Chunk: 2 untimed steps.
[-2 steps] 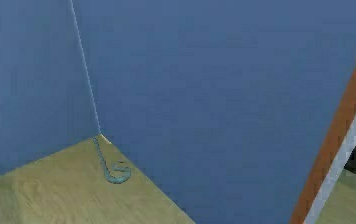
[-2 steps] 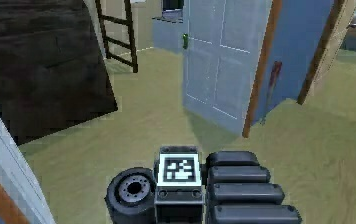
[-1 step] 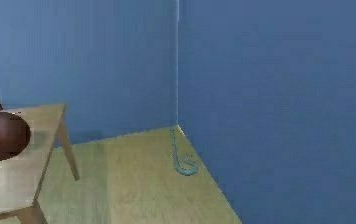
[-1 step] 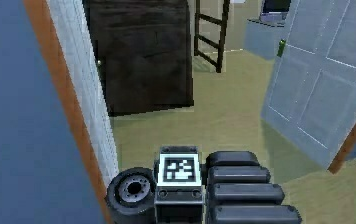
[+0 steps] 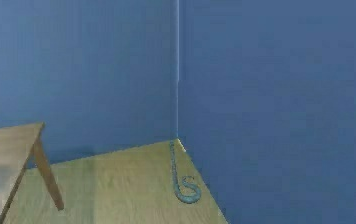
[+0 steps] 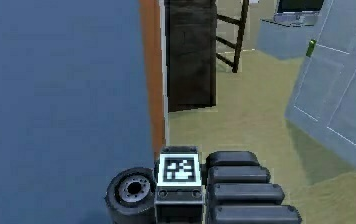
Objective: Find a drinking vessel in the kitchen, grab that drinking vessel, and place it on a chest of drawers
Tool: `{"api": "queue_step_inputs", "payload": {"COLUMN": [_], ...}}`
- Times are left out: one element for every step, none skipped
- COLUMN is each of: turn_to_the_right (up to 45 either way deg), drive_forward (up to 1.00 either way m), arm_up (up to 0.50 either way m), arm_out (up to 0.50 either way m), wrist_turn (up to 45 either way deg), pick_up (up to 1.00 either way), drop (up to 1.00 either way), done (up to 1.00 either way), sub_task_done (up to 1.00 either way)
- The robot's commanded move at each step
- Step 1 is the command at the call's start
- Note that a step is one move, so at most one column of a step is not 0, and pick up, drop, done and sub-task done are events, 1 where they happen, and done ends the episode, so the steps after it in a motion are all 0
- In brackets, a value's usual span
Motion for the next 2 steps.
{"api": "queue_step_inputs", "payload": {"turn_to_the_right": [-45.0,-45.0], "drive_forward": [0.0,0.0], "arm_up": [0.0,0.0], "arm_out": [0.0,0.0], "wrist_turn": [0.0,0.0], "pick_up": [0.0,0.0], "drop": [0.0,0.0], "done": [0.0,0.0], "sub_task_done": [0.0,0.0]}}
